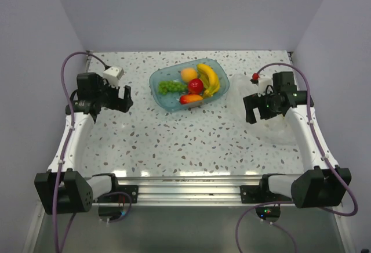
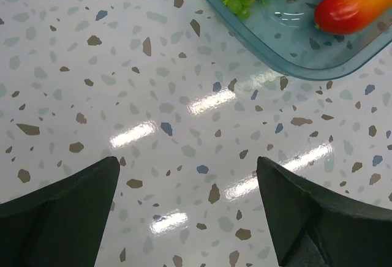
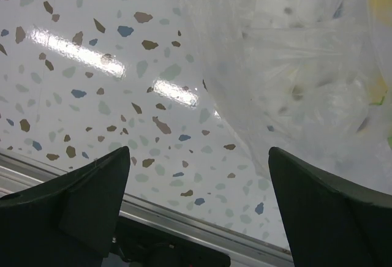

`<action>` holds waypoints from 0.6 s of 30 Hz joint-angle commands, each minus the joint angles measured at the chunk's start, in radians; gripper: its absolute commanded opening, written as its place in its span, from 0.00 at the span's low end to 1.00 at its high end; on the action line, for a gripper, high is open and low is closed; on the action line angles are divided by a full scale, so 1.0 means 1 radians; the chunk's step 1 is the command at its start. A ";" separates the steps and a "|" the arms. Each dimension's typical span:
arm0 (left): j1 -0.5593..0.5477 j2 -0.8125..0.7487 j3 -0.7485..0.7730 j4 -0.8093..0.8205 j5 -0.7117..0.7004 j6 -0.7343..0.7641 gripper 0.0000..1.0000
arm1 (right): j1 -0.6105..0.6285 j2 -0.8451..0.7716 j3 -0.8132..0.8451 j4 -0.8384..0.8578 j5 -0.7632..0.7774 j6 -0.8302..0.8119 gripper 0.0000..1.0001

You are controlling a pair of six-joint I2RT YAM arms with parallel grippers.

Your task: Place the fake fruits into the plastic bag and tie a complex knot

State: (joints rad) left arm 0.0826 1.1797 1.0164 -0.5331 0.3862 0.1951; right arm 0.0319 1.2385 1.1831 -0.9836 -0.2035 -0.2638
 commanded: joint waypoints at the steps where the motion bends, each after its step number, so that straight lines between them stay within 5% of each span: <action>1: -0.023 -0.002 0.030 0.055 -0.007 0.050 1.00 | 0.000 -0.016 0.056 -0.021 -0.001 -0.021 0.99; 8: -0.174 0.062 0.089 0.015 0.056 0.246 1.00 | -0.026 0.048 0.159 -0.037 0.091 -0.058 0.99; 12: -0.260 0.168 0.174 -0.034 0.082 0.306 1.00 | -0.182 0.203 0.315 -0.059 0.075 -0.084 0.99; 18: -0.450 0.319 0.261 0.022 0.031 0.381 1.00 | -0.233 0.380 0.435 -0.055 0.136 -0.158 0.99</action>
State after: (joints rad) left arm -0.2848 1.4479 1.2133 -0.5484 0.4305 0.4923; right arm -0.2028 1.5726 1.5696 -1.0222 -0.1158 -0.3588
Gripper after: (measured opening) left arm 0.997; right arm 0.986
